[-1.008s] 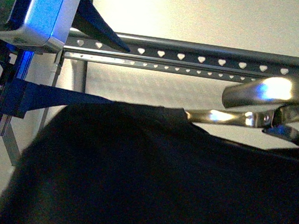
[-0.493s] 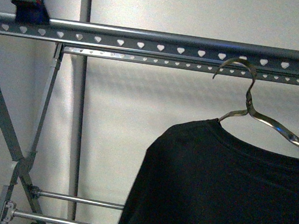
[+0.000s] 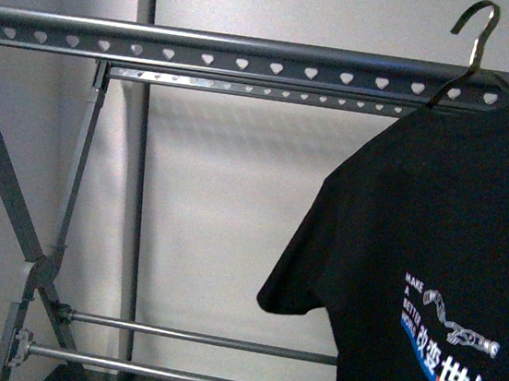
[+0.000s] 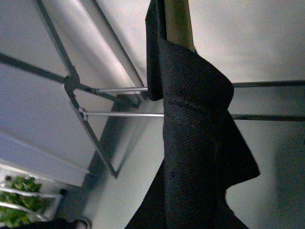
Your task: Hang clothes on hanger
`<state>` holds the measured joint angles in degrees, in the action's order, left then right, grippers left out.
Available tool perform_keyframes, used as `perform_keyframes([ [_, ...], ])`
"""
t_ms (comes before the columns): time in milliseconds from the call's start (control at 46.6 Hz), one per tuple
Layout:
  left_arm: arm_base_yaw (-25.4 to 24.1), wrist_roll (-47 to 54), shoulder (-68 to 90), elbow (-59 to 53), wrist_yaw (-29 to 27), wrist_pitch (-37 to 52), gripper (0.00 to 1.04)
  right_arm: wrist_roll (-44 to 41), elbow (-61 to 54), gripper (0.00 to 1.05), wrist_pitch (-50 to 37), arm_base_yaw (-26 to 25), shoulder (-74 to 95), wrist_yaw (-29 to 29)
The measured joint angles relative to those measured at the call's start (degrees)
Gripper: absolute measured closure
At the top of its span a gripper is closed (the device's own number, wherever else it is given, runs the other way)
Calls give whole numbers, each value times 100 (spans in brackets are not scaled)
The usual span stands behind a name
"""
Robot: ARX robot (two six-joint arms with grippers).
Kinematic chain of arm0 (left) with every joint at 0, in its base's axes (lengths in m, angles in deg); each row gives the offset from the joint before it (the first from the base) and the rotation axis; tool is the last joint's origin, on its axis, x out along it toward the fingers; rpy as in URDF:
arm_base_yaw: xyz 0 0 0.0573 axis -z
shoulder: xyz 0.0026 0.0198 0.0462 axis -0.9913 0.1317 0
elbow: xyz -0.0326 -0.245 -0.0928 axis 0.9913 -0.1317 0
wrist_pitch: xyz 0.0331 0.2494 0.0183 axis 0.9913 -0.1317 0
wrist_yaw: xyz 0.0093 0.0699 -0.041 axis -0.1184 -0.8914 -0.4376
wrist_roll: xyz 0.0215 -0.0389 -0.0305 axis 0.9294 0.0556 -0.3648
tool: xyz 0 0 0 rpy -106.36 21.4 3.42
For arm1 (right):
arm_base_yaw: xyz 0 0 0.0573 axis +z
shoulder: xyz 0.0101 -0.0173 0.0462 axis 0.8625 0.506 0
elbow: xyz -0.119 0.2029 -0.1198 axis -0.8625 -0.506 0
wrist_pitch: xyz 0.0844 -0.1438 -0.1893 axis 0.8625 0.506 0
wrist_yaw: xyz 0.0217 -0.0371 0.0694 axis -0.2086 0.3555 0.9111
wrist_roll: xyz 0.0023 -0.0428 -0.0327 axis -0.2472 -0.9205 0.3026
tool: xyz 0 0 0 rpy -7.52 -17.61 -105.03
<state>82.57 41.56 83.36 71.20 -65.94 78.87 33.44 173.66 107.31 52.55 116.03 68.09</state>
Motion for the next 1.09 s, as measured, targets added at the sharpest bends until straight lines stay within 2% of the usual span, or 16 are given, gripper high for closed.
perform_keyframes([
  [107,-4,173,-363,-1113,-15,415,91,778,680,101,192,48,466,-238],
  [172,-4,195,-579,-1482,-13,555,102,909,885,101,271,85,640,-313],
  [493,-4,251,-1443,-2629,-15,861,101,1027,1696,101,662,192,1384,-922],
  [643,-4,254,-1998,-3123,-13,841,101,481,1266,101,433,542,1480,-1558],
  [836,-4,254,-2474,-3425,-15,667,101,140,841,101,17,885,1425,-1733],
  [1008,-4,256,-2949,-3637,-13,402,101,-411,-195,73,-927,1200,968,-2063],
  [1094,-4,256,-3230,-3733,-17,223,101,-518,-1331,53,-2232,1191,363,-2398],
])
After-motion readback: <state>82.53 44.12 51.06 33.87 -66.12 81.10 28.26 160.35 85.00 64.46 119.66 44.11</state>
